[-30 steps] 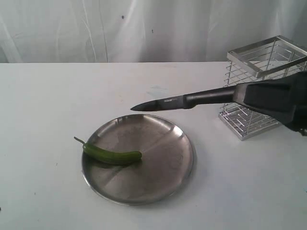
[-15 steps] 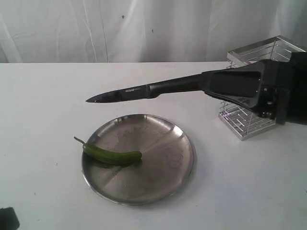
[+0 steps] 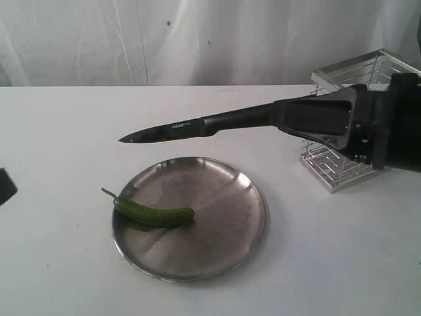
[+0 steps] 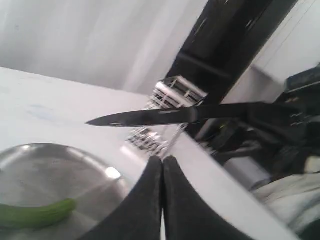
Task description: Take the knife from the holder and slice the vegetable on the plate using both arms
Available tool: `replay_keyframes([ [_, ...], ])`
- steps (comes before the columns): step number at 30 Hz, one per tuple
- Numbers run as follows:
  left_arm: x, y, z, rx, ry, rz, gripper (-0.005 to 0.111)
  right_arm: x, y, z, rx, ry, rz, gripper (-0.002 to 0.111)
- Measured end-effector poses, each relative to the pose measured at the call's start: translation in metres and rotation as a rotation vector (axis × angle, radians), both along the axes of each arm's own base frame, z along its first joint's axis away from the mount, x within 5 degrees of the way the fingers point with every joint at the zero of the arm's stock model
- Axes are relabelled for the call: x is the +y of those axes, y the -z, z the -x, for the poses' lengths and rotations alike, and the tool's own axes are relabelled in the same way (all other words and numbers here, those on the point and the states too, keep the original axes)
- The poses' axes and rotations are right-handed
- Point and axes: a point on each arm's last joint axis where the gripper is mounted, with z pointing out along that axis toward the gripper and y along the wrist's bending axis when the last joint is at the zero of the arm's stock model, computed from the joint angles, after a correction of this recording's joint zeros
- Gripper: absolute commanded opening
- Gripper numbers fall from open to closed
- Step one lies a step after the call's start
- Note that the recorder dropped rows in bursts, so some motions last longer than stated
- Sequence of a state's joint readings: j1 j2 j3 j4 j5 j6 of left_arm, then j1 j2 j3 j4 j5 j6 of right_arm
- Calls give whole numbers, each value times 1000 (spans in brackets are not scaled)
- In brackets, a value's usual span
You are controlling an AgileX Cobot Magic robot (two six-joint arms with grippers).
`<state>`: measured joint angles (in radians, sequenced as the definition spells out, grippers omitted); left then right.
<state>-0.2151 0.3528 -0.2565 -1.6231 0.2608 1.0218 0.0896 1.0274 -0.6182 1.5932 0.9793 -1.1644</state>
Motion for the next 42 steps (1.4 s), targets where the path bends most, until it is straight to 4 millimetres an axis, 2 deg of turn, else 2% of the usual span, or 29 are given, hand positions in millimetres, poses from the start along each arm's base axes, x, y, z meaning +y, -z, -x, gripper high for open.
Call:
replay_keyframes([
  [4, -8, 2, -35, 110, 36, -264, 0, -3, 2, -5, -46, 53, 46, 0],
  [6, -20, 10, -49, 234, 161, -307, 0, -7, 3, -10, -61, 119, 81, 0],
  [9, -37, 25, -62, 362, 382, -284, 0, -11, 5, -15, -65, 184, 106, 0],
  [13, -55, 33, -74, 363, 548, -97, 0, -10, 4, -15, -63, 181, 94, 0],
  [17, -71, 46, -81, 387, 619, -61, 0, -9, 3, -13, -65, 158, 87, 0],
  [20, -86, 58, -83, 429, 657, -115, 0, -8, 3, -12, -65, 148, 84, 0],
  [24, -106, 52, -96, 400, 672, -173, 0, 0, 6, -11, -53, 112, 85, 0],
  [28, -124, 36, -118, 361, 579, -237, 0, 5, 12, -16, -35, 138, 118, 0],
  [32, -122, 34, -134, 422, 385, -267, 0, 4, 14, -20, -37, 180, 146, 0],
  [35, -111, 42, -140, 500, 222, -287, 0, 4, 14, -20, -51, 185, 158, 0],
  [37, -100, 55, -140, 551, 110, -331, 0, 4, 15, -20, -57, 188, 165, 0],
  [42, -66, 81, -140, 589, -178, -546, 0, 1, 15, -23, -64, 220, 183, 0],
])
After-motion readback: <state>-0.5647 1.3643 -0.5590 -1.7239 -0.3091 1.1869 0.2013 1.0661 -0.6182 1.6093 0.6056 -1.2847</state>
